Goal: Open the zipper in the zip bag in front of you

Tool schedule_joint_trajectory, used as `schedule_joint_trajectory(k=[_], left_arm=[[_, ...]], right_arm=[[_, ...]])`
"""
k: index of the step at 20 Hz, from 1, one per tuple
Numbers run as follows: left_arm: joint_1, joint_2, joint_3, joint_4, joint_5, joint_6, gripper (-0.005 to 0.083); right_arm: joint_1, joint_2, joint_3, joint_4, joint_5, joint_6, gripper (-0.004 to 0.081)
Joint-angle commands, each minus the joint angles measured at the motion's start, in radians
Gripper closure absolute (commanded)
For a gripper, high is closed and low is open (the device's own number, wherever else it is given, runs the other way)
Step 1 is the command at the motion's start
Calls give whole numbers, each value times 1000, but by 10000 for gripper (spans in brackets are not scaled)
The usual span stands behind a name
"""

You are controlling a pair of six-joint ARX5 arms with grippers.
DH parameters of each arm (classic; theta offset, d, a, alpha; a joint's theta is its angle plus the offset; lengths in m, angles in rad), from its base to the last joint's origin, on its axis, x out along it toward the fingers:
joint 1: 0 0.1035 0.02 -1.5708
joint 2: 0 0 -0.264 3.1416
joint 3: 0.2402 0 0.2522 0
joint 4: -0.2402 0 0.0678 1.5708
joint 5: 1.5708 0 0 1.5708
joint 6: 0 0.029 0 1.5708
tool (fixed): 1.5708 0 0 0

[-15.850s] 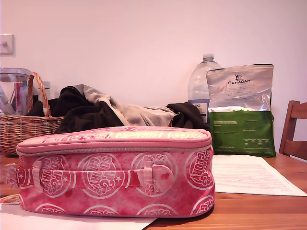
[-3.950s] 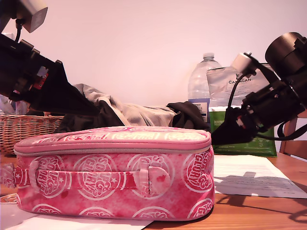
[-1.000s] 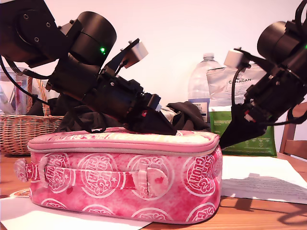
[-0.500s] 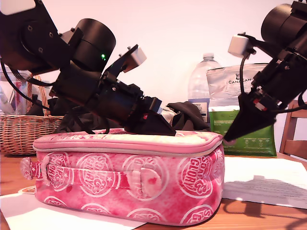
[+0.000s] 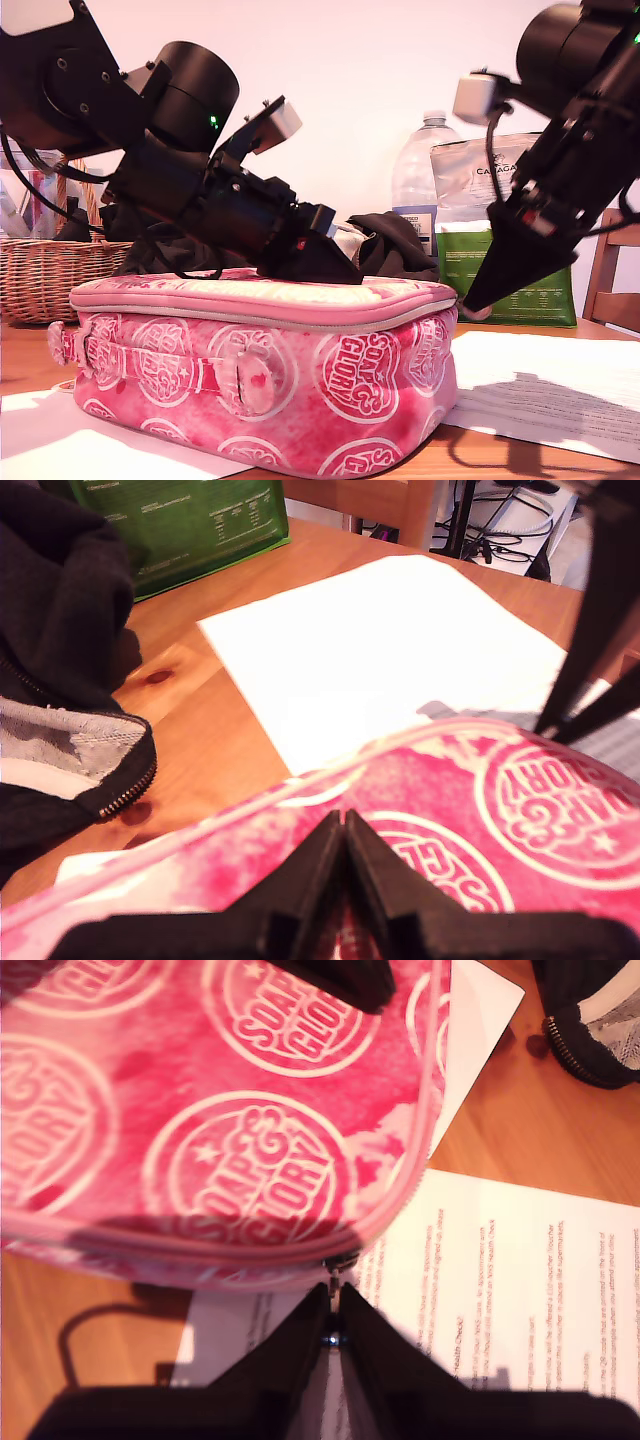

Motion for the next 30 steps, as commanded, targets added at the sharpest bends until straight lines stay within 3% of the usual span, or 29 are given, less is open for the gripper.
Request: schedule_joint_trajectory(k=[1,5,9,13,18,20,26,30], left_arm=[[12,74,-13,-20,-15,-4,793],[13,113,8,-20,-14,-30,793],[13,119,43,-22,-10,-38,793],[13,117,74,-28,16,-51,793],[13,-37,75,-116,96,-42,793],[14,-166,75,-267,95,-3,793],[20,-522,75,-892,112,156,793],[20,-541,75,-1201,111,209,793]], right_arm=[[17,-29,-7,-41,-8,-2,783],[20,-70,-7,-122,-58,0,783],[69,-76,-7,-173,-101,3,783],[106,-76,-7,-178,-92,2,783],[105,-76,-7,-187,-88,2,783],[105,-76,-7,-178,-88,2,783],[106,-76,-7,-160,-91,2,783],[106,-76,-7,-150,-92,3,783]])
